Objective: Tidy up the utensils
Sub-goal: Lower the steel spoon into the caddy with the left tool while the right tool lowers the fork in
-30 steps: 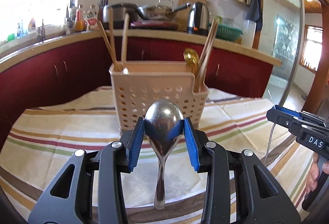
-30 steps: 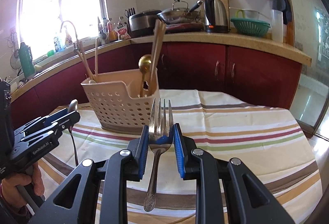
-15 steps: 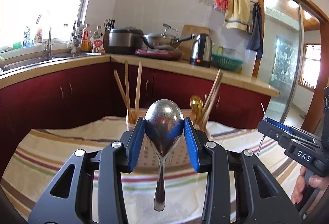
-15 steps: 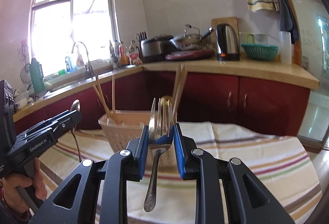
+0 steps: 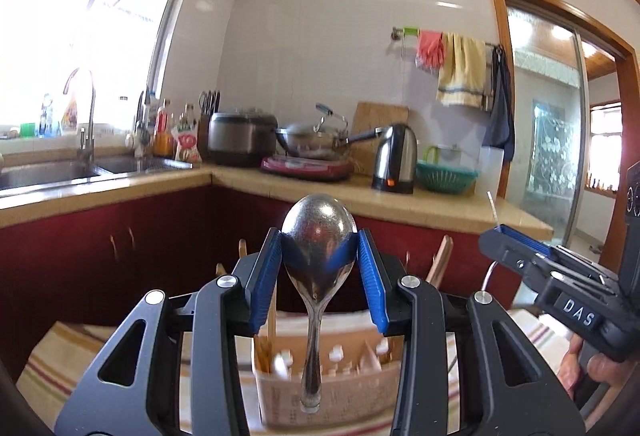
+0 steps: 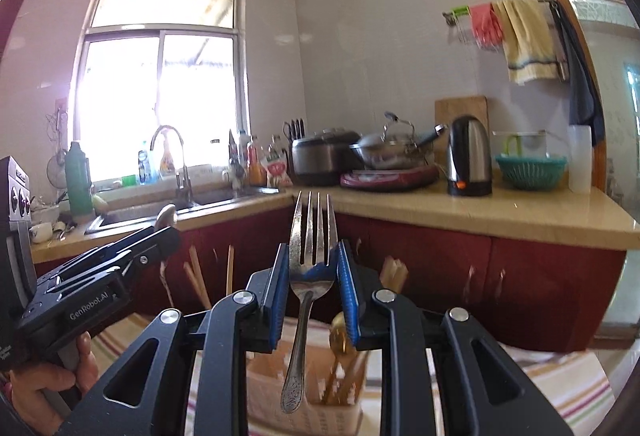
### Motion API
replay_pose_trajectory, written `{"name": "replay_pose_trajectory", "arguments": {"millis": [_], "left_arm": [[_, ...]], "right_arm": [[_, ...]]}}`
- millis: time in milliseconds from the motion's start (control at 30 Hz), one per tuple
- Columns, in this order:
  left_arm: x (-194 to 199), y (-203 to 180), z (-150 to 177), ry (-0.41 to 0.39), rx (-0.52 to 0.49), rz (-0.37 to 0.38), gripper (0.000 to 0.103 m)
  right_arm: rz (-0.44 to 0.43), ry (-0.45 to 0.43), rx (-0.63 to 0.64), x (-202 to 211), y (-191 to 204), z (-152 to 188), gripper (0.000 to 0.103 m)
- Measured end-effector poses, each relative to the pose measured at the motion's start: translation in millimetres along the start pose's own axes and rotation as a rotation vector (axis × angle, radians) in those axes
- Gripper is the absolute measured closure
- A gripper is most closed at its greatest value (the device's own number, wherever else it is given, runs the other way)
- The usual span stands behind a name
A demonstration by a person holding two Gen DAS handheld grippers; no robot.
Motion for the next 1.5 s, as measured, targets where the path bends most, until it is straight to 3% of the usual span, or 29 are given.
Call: {"name": "replay_pose_trajectory", "arguments": {"millis": [167,400,767,1133,1500], "left_arm": [[-17.9,2.0,-6.8,-0.033,0.016,0.001,0.065],[-39.0,9.6,13.8,-0.041,0.015,-0.017,0.065],[-62.8,21.3,61.3,0.062,0.013,-0.04,0.065],[-71.2,32.2,96.0,0.169,0.016,-0.051,0.064],[-71.3,25.0,93.0,0.198,0.001,-0.011,0.043]], "right_arm": [[-0.025,-0.036,0.006,-21.0,5.2,-3.2,0.079],[-0.049,-0.02,-0.009,-49.6,5.2,16.7,0.079],[-0.057,0.09,-0.016,-73.5,7.9,65.7,0.079],[-0.059,0.188,-0.006,-83.2,11.6,93.5,0.078],[-0.031,0.193,-0.031,-75.6,-2.9,91.1,0.063]]}}
Point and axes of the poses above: each gripper's, at about its wrist camera, not at the fingertips, and x roughly against the way its jaws point, y to its left, z to its underside, the point moved 5 cm from there along -x, roughly the way its jaws point
